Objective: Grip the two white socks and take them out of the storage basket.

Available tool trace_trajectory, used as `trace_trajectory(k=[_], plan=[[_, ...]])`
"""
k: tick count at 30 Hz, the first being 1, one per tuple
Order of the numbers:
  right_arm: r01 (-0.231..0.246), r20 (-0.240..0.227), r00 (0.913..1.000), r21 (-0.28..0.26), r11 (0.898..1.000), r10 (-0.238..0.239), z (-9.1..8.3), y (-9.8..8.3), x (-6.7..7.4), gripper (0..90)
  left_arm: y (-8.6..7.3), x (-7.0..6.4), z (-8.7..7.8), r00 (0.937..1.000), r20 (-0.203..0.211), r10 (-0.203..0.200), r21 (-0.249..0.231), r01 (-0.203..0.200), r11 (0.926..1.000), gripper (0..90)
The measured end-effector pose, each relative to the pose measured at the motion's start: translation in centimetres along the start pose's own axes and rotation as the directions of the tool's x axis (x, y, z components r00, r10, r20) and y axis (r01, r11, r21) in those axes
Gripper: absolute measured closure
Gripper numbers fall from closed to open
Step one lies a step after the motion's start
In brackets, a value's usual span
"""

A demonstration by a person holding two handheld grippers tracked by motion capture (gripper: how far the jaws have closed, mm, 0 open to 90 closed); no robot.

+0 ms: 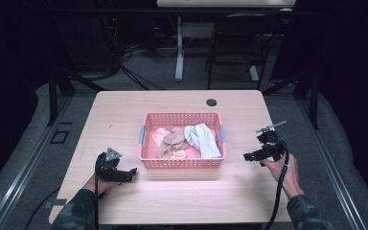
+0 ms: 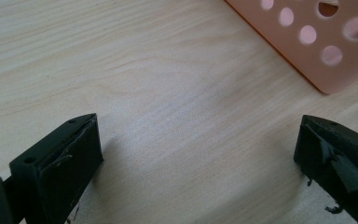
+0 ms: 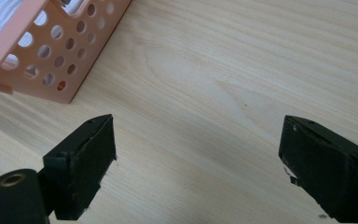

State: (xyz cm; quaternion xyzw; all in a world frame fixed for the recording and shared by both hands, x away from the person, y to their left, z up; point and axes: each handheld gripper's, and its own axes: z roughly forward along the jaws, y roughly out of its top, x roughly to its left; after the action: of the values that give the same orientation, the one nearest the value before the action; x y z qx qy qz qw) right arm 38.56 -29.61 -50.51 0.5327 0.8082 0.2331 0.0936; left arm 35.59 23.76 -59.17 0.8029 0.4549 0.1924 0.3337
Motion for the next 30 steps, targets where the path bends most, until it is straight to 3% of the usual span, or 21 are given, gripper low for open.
trace_trajectory(k=[14, 21, 30], plan=[[0.021, -0.012, 0.9997, 0.007, 1.000, -0.021, -0.1, 0.5, 0.9, 11.2, 0.0, 0.0, 0.0, 1.0000, -0.002, 0.000, 0.000, 0.000, 1.0000, 0.7], [0.050, -0.021, 0.9986, 0.036, 0.998, -0.049, 0.1, 0.7, 1.3, 11.2, 0.0, 0.0, 0.0, 1.0000, -0.002, 0.000, 0.000, 0.000, 1.0000, 0.7], [0.079, -0.023, 0.9967, 0.028, 0.997, -0.078, -0.1, 1.1, 2.0, 10.5, 0.0, 0.0, 0.0, 1.0000, -0.003, 0.001, -0.001, -0.001, 1.0000, 0.7]])
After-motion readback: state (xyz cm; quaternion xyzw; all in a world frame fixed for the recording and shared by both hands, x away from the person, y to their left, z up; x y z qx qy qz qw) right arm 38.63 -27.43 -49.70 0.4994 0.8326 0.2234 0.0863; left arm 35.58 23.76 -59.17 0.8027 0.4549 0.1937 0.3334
